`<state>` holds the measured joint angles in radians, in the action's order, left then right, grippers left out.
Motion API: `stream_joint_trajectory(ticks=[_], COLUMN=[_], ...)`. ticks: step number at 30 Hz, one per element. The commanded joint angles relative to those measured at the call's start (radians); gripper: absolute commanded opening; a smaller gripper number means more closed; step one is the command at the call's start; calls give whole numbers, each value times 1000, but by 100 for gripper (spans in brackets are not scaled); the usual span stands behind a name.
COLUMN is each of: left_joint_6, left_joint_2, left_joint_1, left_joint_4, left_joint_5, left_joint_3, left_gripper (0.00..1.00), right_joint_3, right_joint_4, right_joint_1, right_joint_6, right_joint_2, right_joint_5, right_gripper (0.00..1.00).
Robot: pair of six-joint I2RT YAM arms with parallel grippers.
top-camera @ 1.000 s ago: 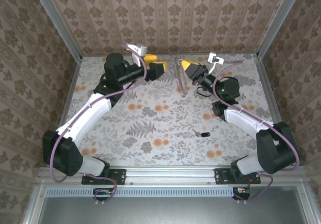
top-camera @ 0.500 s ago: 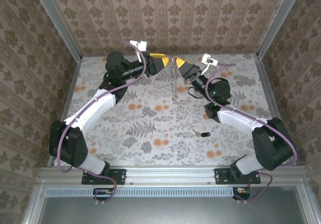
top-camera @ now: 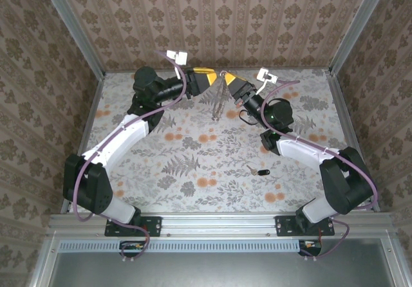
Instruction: Put the keys on the keyring
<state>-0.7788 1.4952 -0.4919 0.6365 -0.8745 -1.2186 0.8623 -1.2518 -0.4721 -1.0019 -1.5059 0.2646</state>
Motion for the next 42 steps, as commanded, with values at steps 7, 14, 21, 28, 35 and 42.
stream_joint_trajectory(ticks=[7, 14, 21, 28, 35, 42], left_joint_6=[21, 41, 47, 50, 54, 54], left_joint_2=[25, 40, 53, 57, 71, 77], left_joint_1=[-20, -27, -30, -34, -42, -45], left_joint_4=[11, -8, -9, -6, -6, 8], left_joint_5=[-38, -40, -36, -35, -36, -24], left_joint_3=[-25, -34, -42, -51, -64, -68], left_gripper=[40, 39, 38, 37, 33, 32], right_joint_3=[50, 50, 47, 47, 49, 42], right_joint_4=[-66, -66, -66, -68, -70, -69], right_joint_1=[-7, -7, -7, -7, -7, -7], right_joint_6=[-27, -29, -33, -40, -44, -47], right_joint_2=[-17, -16, -17, -22, -23, -22], right_joint_5=[-9, -5, 2, 8, 15, 22], right_gripper=[0, 0, 0, 0, 0, 0])
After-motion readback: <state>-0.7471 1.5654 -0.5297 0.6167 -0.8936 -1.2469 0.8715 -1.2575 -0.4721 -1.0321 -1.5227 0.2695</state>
